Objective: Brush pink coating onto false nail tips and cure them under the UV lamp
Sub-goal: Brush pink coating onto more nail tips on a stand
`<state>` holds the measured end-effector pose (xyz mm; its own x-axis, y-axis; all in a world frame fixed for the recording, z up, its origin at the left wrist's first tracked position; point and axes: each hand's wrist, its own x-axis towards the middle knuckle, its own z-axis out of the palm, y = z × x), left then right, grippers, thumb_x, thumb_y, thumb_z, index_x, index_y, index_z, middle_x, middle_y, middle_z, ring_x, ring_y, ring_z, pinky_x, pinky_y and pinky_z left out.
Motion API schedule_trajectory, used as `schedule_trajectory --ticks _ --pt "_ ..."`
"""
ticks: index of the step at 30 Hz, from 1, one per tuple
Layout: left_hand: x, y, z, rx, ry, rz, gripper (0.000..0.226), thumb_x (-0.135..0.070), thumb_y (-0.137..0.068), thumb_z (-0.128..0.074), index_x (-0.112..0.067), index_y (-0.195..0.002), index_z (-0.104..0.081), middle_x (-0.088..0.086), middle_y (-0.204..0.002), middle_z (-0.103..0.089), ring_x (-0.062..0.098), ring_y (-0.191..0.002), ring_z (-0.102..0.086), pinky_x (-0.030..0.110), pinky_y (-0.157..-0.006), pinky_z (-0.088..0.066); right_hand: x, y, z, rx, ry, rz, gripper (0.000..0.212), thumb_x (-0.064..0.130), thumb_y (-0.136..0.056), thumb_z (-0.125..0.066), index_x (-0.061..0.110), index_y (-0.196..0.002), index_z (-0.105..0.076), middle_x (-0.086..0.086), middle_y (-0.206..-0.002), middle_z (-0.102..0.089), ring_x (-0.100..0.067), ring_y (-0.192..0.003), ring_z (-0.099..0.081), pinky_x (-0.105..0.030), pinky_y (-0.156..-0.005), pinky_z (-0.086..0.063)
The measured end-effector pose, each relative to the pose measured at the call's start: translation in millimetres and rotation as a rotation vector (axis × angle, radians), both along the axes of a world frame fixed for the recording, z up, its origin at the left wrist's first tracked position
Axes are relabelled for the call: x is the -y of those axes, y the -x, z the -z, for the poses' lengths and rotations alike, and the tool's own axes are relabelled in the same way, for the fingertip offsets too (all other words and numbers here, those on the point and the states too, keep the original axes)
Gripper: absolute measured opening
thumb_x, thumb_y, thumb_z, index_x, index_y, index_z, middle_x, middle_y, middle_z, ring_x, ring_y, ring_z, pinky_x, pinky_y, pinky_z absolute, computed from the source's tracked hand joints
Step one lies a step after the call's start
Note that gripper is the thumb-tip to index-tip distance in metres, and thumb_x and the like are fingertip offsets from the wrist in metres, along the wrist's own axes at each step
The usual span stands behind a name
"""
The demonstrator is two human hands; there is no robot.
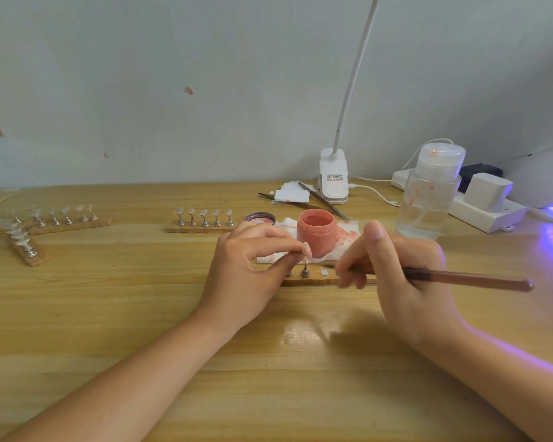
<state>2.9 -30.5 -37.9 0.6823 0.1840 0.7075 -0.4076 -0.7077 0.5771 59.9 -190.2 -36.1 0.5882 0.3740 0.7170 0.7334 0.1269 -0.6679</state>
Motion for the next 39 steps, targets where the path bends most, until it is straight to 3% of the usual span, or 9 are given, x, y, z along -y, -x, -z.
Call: schedule_trajectory --ticks 3,9,16,20,22,26,30,34,39 --pt "0 0 0 -0.007 0.035 -0.005 0.022 -0.009 -0.072 -0.073 -0.029 -0.081 -0.07 -0.018 -0.079 -0.062 0.005 -0.085 -0.055 0.027 -0.083 -0.042 2 0 0 -0.001 -0.043 0.012 0.05 0.034 -0.091 -0.037 0.006 -0.059 -0.063 -0.007 -0.052 -0.06 -0.008 -0.047 -0.054 -0.021 -0.049 -0.043" --pt "2 2 -2 -0.026 0.108 -0.009 0.01 -0.023 -0.069 -0.069 -0.014 -0.072 -0.072 -0.008 -0.086 -0.064 -0.001 -0.089 -0.057 0.002 -0.08 -0.034 1 6 -3 0.053 -0.038 0.069 0.028 0.028 -0.09 -0.042 0.016 -0.078 -0.064 0.014 -0.073 -0.065 -0.001 -0.062 -0.058 -0.012 -0.059 -0.043" --pt "2 1 -3 -0.002 0.111 0.015 0.004 -0.007 -0.071 -0.073 -0.01 -0.072 -0.07 -0.008 -0.069 -0.064 0.008 -0.07 -0.055 0.011 -0.071 -0.042 -1 10 -2 0.048 0.03 0.059 0.034 0.028 -0.092 -0.035 0.018 -0.074 -0.062 0.029 -0.072 -0.06 0.006 -0.075 -0.059 -0.004 -0.063 -0.04" --pt "2 1 -2 0.002 0.119 -0.002 0.008 -0.003 -0.07 -0.074 -0.009 -0.071 -0.07 -0.006 -0.069 -0.063 0.015 -0.07 -0.053 0.017 -0.069 -0.043 -1 10 3 0.035 0.076 0.008 0.043 0.037 -0.093 -0.036 0.014 -0.071 -0.064 0.014 -0.066 -0.062 -0.003 -0.063 -0.059 -0.015 -0.059 -0.044" --pt "1 0 -2 0.0 0.124 -0.005 0.009 -0.003 -0.07 -0.074 -0.01 -0.071 -0.07 -0.007 -0.069 -0.063 0.014 -0.071 -0.054 0.015 -0.069 -0.042 0 10 3 0.046 0.054 -0.006 0.052 0.043 -0.094 -0.033 0.01 -0.069 -0.065 0.006 -0.064 -0.063 -0.006 -0.06 -0.058 -0.021 -0.056 -0.046" --pt "0 0 -1 0.007 0.109 0.006 0.01 -0.003 -0.07 -0.075 -0.011 -0.074 -0.07 -0.006 -0.07 -0.063 0.011 -0.07 -0.053 0.014 -0.067 -0.043 -2 9 0 0.099 0.1 0.095 0.04 0.034 -0.094 -0.034 0.018 -0.072 -0.063 0.023 -0.067 -0.056 -0.001 -0.067 -0.056 -0.01 -0.063 -0.038" --pt "1 -1 -1 -0.003 0.134 -0.002 0.017 0.0 -0.069 -0.075 -0.016 -0.071 -0.069 -0.009 -0.069 -0.062 0.009 -0.069 -0.052 0.014 -0.068 -0.042 -1 9 3 0.036 0.064 0.015 0.048 0.039 -0.094 -0.035 0.013 -0.067 -0.064 0.008 -0.063 -0.063 -0.006 -0.06 -0.058 -0.021 -0.057 -0.045" --pt "1 0 -1 -0.008 0.152 0.001 0.014 -0.004 -0.069 -0.076 -0.016 -0.071 -0.07 -0.009 -0.069 -0.064 0.008 -0.069 -0.053 0.015 -0.067 -0.042 -3 9 0 0.087 0.093 0.083 0.04 0.032 -0.093 -0.033 0.018 -0.071 -0.062 0.02 -0.067 -0.058 -0.002 -0.065 -0.057 -0.01 -0.062 -0.04" --pt "1 1 -2 -0.003 0.13 -0.014 0.029 -0.005 -0.07 -0.075 -0.032 -0.067 -0.065 -0.018 -0.065 -0.063 0.0 -0.067 -0.054 0.014 -0.067 -0.043 -2 11 2 0.02 0.044 0.023 0.042 0.032 -0.092 -0.033 0.016 -0.068 -0.063 0.007 -0.064 -0.063 -0.006 -0.058 -0.056 -0.019 -0.057 -0.044"
